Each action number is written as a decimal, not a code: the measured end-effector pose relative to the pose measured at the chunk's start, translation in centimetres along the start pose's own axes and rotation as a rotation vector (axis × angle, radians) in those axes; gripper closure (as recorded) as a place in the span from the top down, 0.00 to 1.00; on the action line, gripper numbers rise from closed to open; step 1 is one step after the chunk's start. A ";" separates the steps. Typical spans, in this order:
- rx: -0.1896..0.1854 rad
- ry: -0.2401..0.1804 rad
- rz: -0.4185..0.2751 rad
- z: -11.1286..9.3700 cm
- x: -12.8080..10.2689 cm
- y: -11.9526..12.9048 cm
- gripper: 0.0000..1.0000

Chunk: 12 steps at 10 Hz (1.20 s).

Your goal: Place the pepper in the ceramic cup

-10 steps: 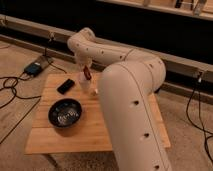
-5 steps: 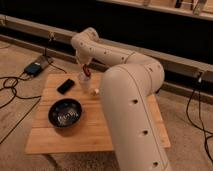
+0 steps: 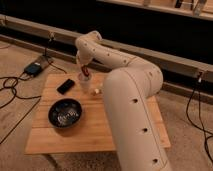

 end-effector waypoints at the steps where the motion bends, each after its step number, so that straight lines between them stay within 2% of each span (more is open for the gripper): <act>1: -0.019 -0.008 0.004 0.2 0.2 0.3 0.00; 3: -0.037 -0.014 0.007 0.5 0.5 0.6 0.11; 9: -0.077 -0.053 0.031 0.0 1.6 1.1 0.74; 10: -0.078 -0.058 0.031 0.0 1.7 1.1 0.79; 12: -0.082 -0.071 0.033 -0.1 1.8 1.2 0.80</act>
